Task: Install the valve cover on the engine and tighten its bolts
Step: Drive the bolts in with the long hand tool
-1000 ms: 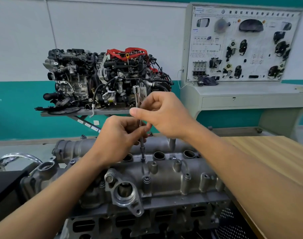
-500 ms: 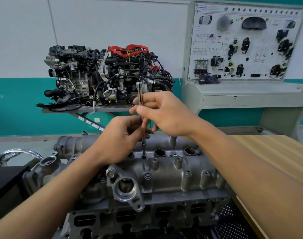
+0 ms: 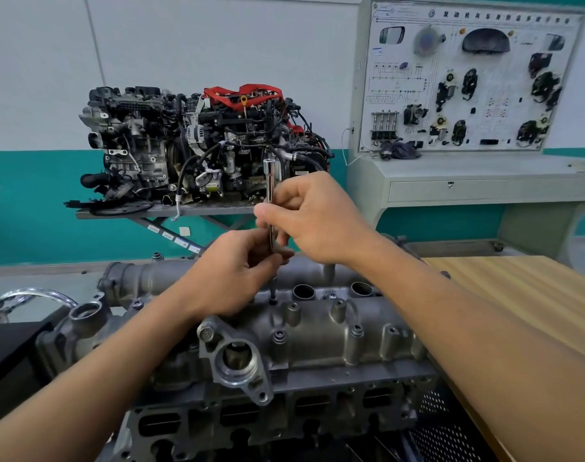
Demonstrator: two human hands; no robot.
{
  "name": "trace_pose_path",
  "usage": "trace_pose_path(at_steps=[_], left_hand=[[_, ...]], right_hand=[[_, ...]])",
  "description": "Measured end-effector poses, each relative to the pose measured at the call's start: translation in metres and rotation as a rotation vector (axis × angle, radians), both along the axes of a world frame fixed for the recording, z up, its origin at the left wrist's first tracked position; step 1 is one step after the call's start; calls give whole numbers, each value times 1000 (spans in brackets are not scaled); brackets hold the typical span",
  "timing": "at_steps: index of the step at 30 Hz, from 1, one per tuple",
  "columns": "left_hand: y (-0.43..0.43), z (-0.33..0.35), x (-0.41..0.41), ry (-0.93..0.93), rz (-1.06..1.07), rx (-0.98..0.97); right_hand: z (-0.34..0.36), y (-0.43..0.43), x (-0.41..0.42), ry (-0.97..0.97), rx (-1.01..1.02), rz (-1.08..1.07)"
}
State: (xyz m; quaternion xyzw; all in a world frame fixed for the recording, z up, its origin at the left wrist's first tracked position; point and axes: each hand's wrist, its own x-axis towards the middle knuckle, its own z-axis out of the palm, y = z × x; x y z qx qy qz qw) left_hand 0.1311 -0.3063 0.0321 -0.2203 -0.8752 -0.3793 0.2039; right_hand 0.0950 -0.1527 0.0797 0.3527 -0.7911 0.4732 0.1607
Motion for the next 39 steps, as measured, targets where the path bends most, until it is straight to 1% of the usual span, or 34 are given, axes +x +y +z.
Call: trace_pose_path(at_steps=[2,3,4,7,9,10,12,14,16,18,20,22,23,27,29,32,34,37,39], left_hand=[[0,-1,0,72,69,59],[-1,-1,0,90,94,114],[-3,-1,0,91,97,158],[-5,-3,0,24,35,161],[-4,-4,-1,-17,-13,143],[-3,-4,-1,-15,-25,133],[-2,-3,-1,23,6,136],[-3,-2,-2,74,101,196],[-5,-2,-3,90,131,253],[-4,-3,-3,86,95,221],[-4,-4,-2,49,38,174],[-3,-3,-2,26,9,138],[-2,-3,-2,28,13,116],[-3,-5,-7,61,108,88],[-4,-5,-7,47,155,81],[-5,-6,-8,8,179,-7],[-6,-5,-8,-8,186,-33],[-5,-3,-4,-5,197,-32],[-8,5,3,26,172,34]], right_hand=[[-4,0,-3,82,-42,-145],[-5,0,-3,83,-53,-176],[-5,1,-3,52,-50,-158],[2,5,1,-127,-22,74],[5,7,3,-168,-31,176],[5,7,3,-158,-44,174],[2,5,3,-75,-76,72],[-1,2,0,48,-73,-111],[-1,0,-1,73,-58,-190],[0,0,-1,9,23,-159],[3,2,-1,-59,101,-34],[7,6,1,-120,116,98],[7,7,1,-127,116,113],[4,-1,1,3,109,-43],[1,-7,1,19,74,-82],[-3,-12,1,54,12,-135],[-5,-14,2,80,9,-169],[0,-15,6,60,44,-133],[10,-16,11,63,10,-60]])
